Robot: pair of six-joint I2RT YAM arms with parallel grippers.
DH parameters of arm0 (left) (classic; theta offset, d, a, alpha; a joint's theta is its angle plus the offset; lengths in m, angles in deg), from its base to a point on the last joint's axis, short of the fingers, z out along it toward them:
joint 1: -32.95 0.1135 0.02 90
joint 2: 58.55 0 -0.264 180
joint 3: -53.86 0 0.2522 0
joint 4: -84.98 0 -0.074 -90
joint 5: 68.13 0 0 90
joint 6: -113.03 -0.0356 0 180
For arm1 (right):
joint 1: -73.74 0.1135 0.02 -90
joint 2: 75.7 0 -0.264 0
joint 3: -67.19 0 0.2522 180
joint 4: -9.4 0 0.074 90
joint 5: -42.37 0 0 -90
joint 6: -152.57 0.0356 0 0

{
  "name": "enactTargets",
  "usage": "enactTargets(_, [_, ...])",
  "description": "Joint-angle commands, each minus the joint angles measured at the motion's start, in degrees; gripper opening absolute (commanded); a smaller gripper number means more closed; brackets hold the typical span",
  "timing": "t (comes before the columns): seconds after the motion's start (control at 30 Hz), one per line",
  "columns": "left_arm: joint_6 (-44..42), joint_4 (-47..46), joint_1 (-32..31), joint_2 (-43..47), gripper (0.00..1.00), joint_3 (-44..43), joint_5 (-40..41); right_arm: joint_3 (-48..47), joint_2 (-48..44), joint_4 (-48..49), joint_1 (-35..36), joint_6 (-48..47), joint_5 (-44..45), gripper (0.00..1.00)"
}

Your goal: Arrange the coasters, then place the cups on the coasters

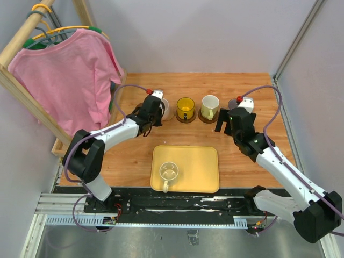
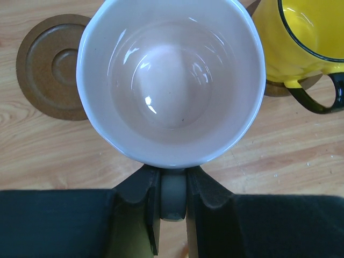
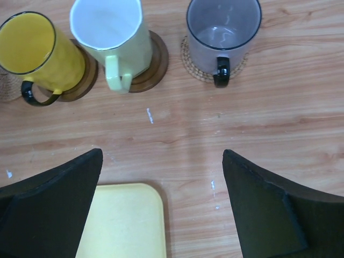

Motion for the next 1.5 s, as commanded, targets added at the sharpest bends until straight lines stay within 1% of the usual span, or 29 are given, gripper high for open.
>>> enactTargets(0.0, [-2.2,-5.9,0.4,-2.9,0.01,-5.5,-0.8,1.8,-1.7,0.9,-3.1,-0.9,0.9,0.94])
enactTargets(0.07, [-2.3,-5.9,0.5,-4.3,0.01,-6.6,-1.0,2.1,-1.9,0.9,-3.8,-0.7,0.9,0.94])
enactTargets(0.1, [-2.4,-5.9,0.5,-5.0,0.01,-7.1,-1.0,2.2,-2.0,0.9,-4.1,-0.6,-0.9,0.94])
enactTargets(0.2, [-2.8,-5.7,0.7,-7.3,0.01,-8.7,-0.8,2.3,-1.8,0.9,-4.4,-0.5,-1.9,0.94])
enactTargets(0.43, [-3.2,-5.3,1.0,-10.0,0.01,-10.7,0.2,2.2,-1.1,1.4,-4.8,-0.2,-3.6,0.94])
enactTargets(0.8, [-3.2,-5.2,1.2,-12.0,0.01,-12.4,0.1,2.3,-0.7,1.6,-5.0,0.0,-4.7,0.94])
enactTargets(1.23, [-2.7,-5.4,1.2,-13.1,0.01,-12.2,0.7,2.8,-0.2,1.9,-5.1,0.3,-5.7,0.94])
enactTargets(1.37, [-2.2,-5.5,1.2,-13.5,0.06,-11.8,1.1,2.9,0.1,2.0,-5.1,0.4,-6.4,0.94])
enactTargets(1.47, [-1.8,-5.7,1.2,-13.4,0.14,-11.4,1.2,2.9,0.3,2.0,-5.1,0.5,-6.6,0.94])
